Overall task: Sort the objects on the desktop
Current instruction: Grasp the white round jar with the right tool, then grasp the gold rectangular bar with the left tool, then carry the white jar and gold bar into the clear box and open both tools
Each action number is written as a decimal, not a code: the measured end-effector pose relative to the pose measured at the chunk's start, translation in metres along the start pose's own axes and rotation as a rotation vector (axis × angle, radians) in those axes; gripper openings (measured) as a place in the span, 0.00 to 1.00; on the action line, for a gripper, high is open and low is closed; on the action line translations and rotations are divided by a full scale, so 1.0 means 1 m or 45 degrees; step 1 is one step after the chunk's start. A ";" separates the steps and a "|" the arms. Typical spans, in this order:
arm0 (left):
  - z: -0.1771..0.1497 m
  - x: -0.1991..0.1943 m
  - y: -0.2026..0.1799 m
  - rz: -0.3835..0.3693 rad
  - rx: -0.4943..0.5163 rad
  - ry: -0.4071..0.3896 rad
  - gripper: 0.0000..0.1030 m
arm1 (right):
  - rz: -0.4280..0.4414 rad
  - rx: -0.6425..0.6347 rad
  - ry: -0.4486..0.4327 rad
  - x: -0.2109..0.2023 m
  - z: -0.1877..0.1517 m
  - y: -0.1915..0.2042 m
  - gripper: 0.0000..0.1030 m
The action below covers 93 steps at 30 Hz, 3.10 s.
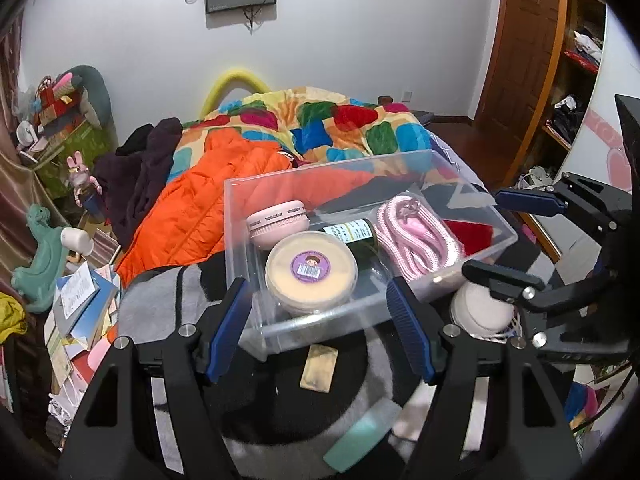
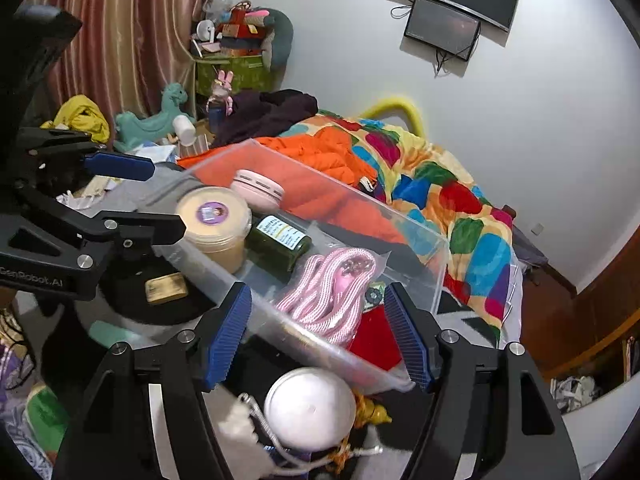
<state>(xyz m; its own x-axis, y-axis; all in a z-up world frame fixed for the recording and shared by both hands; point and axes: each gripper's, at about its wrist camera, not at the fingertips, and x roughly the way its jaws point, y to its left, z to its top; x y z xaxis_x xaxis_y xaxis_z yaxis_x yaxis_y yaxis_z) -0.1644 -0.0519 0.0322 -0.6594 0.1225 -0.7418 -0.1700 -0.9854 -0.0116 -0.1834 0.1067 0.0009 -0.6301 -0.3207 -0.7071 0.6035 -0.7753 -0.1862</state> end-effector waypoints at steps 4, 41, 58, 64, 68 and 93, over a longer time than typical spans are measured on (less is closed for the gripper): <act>-0.008 -0.014 -0.001 -0.003 0.014 -0.006 0.68 | 0.017 0.044 -0.009 -0.013 -0.006 -0.006 0.63; -0.070 0.036 -0.003 -0.054 0.031 0.222 0.54 | 0.282 0.297 0.201 0.016 -0.093 -0.034 0.45; -0.066 0.064 -0.009 -0.059 0.004 0.257 0.44 | 0.213 0.173 0.229 0.023 -0.075 -0.012 0.53; -0.066 0.070 -0.011 -0.063 -0.001 0.241 0.34 | 0.212 0.122 0.248 0.028 -0.068 -0.002 0.55; -0.068 0.067 -0.015 -0.097 0.027 0.235 0.22 | 0.200 0.101 0.270 0.034 -0.064 0.002 0.58; -0.082 0.020 -0.008 -0.178 0.035 0.136 0.22 | 0.305 0.212 0.166 0.007 -0.069 -0.011 0.60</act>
<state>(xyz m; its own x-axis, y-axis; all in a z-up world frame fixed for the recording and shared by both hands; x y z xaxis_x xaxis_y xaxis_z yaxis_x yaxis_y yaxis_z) -0.1164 -0.0513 -0.0370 -0.5463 0.2436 -0.8014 -0.2758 -0.9557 -0.1026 -0.1606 0.1503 -0.0495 -0.4057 -0.4407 -0.8008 0.6321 -0.7681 0.1024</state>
